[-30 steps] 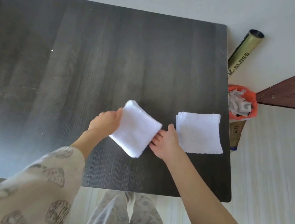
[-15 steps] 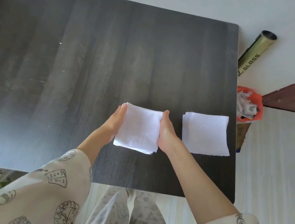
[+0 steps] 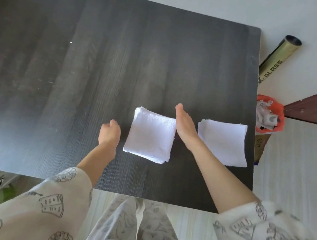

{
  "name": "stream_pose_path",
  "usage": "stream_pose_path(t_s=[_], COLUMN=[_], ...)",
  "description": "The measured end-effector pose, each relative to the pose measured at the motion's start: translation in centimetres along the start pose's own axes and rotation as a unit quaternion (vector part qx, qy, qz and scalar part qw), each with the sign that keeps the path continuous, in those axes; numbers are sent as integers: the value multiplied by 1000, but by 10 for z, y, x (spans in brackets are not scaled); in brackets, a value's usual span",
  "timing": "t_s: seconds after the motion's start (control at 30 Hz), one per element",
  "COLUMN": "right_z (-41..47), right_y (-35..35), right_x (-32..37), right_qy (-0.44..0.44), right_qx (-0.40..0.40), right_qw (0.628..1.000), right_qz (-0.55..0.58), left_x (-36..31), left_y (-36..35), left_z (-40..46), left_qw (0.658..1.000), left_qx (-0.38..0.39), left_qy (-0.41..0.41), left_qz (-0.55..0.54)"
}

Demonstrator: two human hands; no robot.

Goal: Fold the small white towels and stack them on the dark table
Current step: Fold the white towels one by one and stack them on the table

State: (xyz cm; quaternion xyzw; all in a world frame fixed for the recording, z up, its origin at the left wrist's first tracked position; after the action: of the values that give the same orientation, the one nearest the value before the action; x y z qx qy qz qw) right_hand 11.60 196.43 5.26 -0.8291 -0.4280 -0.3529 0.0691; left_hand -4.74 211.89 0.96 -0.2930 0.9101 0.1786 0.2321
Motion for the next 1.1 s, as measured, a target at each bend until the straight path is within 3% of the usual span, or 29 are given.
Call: stream_pose_path(t_s=[0.07, 0.13, 0.23, 0.4, 0.5, 0.63, 0.73, 0.93, 1.1], right_z=[2, 4, -2, -11, -11, -14, -18, -15, -13], right_y=[-10, -16, -14, -3, -4, -14, -19, -16, -15], right_x=[9, 4, -1, -24, -37, -41, -40, -49, -54], right_qy=[-1, -29, -43, -90, -112, -126, -119, -113, -125], right_qx=[55, 88, 77, 43, 42, 23, 15, 13, 8], right_qw=[994, 986, 979, 979, 982, 990, 991, 993, 991], right_qz=[-90, -141, -181, -178, -144, -60, -61, -36, -54], left_x=[29, 45, 41, 10, 6, 24, 37, 46, 53], left_y=[-5, -20, -33, -34, -28, -24, -19, -27, -33], left_z=[-17, -30, -34, -24, -20, -25, -26, -24, -29], left_qw=[987, 961, 948, 946, 964, 991, 998, 990, 990], left_qx=[58, 130, 148, 126, 102, 69, 36, 93, 135], left_qy=[122, 192, 186, 87, 45, 41, 39, 75, 26], left_qz=[-81, -153, -212, -285, -240, -106, -43, -72, -27])
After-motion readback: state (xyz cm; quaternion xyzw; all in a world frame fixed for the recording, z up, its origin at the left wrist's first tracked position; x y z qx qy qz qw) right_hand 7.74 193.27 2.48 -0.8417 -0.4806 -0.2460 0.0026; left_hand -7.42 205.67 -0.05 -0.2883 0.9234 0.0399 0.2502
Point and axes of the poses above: each hand's wrist, its own z-axis towards the middle knuckle, its own y-axis out of the back of the hand, x = y × z, the point moved 6 cm from there along z, towards the middle knuckle, and after that the axes turned 12 degrees about x, right-handed, at the moved point
